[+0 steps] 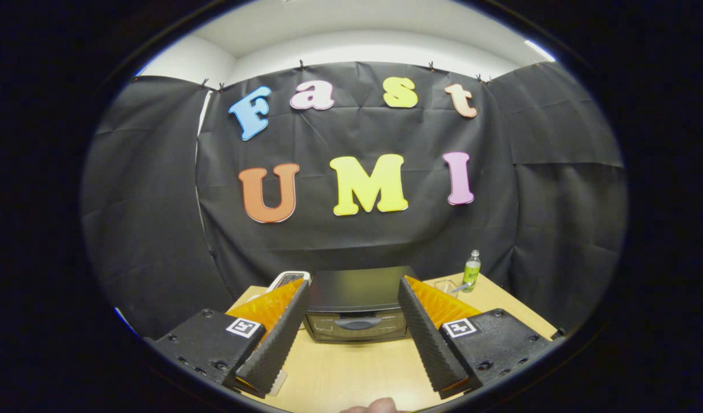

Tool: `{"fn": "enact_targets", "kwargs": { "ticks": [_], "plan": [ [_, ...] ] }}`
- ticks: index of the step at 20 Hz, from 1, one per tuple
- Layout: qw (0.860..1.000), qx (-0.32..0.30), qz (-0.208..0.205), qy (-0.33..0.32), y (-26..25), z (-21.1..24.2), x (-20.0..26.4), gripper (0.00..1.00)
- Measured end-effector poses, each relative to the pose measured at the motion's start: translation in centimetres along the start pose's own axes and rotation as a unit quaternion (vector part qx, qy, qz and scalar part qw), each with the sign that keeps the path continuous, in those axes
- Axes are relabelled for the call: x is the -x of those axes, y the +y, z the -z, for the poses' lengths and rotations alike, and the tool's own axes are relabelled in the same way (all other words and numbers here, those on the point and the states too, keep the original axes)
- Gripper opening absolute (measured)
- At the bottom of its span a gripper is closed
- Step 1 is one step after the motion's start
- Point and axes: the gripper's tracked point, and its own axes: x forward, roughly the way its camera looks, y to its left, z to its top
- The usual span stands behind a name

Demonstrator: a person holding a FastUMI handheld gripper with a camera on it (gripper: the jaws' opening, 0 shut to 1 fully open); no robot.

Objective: Open the toaster oven, put the food inside, and close the toaster oven door.

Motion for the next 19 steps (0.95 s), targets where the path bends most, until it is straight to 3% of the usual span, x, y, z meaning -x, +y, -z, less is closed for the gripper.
{"fn": "enact_targets", "kwargs": {
  "ticks": [19],
  "plan": [
    [0.999, 0.017, -0.032, 0.006, 2.1, 0.4, -0.7, 1.0]
  ]
}}
